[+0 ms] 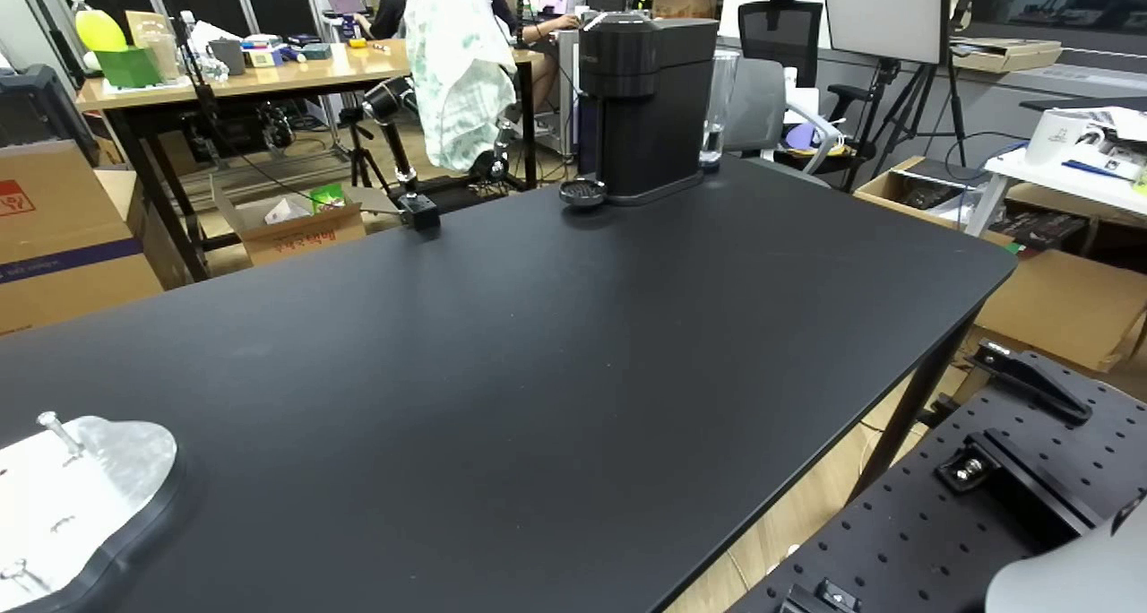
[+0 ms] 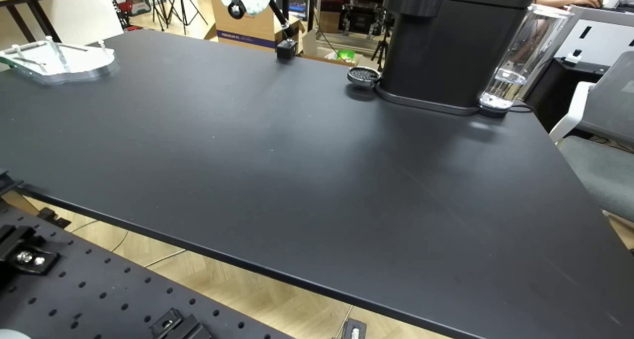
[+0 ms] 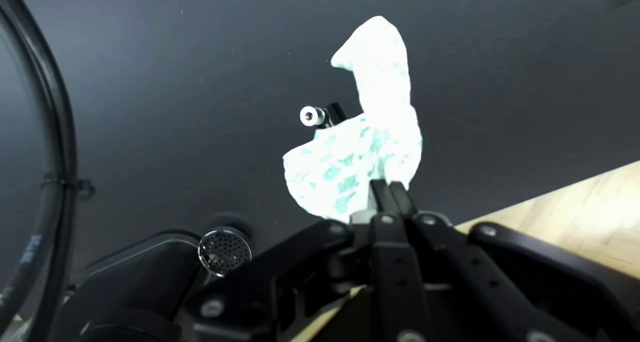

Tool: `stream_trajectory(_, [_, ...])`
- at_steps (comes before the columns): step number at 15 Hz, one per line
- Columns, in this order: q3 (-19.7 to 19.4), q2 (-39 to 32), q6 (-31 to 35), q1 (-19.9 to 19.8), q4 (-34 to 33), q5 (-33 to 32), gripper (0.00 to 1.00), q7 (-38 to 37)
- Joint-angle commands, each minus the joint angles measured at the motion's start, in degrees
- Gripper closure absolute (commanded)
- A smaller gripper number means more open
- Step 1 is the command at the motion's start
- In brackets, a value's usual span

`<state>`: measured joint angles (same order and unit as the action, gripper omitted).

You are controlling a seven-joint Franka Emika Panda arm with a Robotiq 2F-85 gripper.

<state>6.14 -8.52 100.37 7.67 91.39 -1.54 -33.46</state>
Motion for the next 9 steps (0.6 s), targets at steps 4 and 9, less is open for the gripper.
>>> stream_trajectory(4, [-2.7, 5.5, -1.7, -2.3, 10.4, 3.9, 1.00, 1.7])
stream_trajectory(9, [-3.7, 5.8, 0.5, -3.8, 16.3, 4.2, 1.00, 6.6])
